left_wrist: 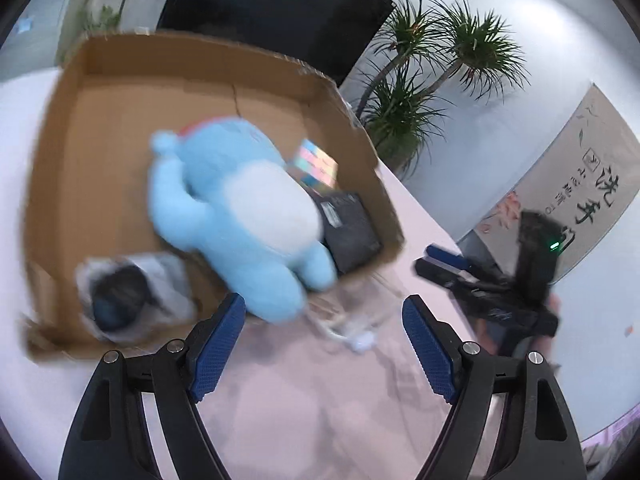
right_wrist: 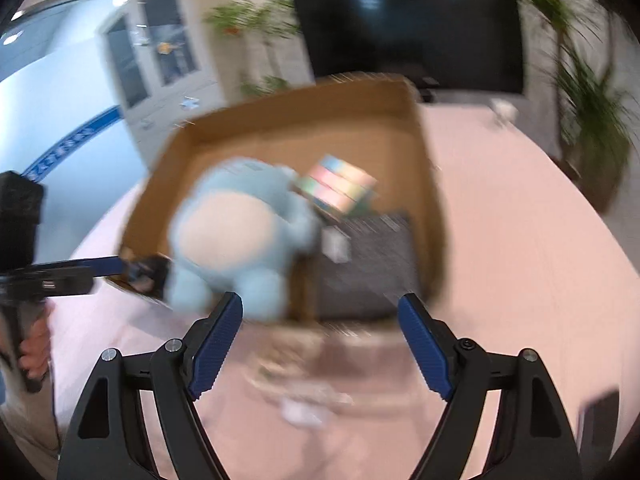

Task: Organize objects
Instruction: 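Move both grippers to the clear-white phone case and grasp its rim, then lift the phone case, carry it into the box and release, then move both grippers to the white earbud case and close on it, then lift the earbud case, carry it into the box and release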

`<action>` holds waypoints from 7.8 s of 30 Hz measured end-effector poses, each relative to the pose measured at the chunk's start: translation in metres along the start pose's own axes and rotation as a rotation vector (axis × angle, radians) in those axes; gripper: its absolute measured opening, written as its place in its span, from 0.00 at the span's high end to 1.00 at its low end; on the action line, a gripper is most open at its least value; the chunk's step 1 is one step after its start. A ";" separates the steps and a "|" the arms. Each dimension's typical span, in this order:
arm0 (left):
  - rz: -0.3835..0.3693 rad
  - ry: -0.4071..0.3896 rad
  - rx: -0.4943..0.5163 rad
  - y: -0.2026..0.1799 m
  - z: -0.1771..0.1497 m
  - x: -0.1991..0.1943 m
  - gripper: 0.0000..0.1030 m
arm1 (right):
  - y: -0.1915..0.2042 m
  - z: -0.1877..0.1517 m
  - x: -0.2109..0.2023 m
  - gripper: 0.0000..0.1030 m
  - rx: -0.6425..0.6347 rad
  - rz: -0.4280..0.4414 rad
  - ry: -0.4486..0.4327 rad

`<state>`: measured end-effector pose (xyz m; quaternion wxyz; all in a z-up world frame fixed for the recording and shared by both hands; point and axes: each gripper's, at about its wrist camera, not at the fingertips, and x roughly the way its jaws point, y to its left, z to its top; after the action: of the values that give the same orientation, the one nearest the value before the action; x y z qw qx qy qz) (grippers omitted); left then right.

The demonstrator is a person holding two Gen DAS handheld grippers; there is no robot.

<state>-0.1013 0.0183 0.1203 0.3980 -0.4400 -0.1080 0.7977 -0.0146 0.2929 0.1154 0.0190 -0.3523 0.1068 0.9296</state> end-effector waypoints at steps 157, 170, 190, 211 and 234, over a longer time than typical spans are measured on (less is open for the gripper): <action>0.580 -0.336 -0.022 0.088 0.027 -0.070 0.12 | 0.133 0.063 0.029 0.34 -0.276 0.063 -0.136; 0.347 -0.113 0.052 -0.004 -0.079 -0.014 0.10 | 0.027 -0.057 0.028 0.29 -0.209 0.174 0.111; 0.193 0.122 0.132 -0.036 -0.167 0.002 0.14 | 0.122 -0.143 0.018 0.60 -0.560 0.405 0.228; 0.163 0.193 0.240 -0.047 -0.178 0.025 0.58 | 0.132 -0.169 -0.005 0.57 -0.600 0.323 0.208; 0.106 0.137 0.262 -0.036 -0.183 0.018 0.60 | 0.135 -0.169 -0.003 0.53 -0.612 0.314 0.207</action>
<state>0.0571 0.0230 0.0202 0.4157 -0.4429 0.0480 0.7929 0.0826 0.1251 0.0186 -0.2415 -0.4134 -0.1225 0.8694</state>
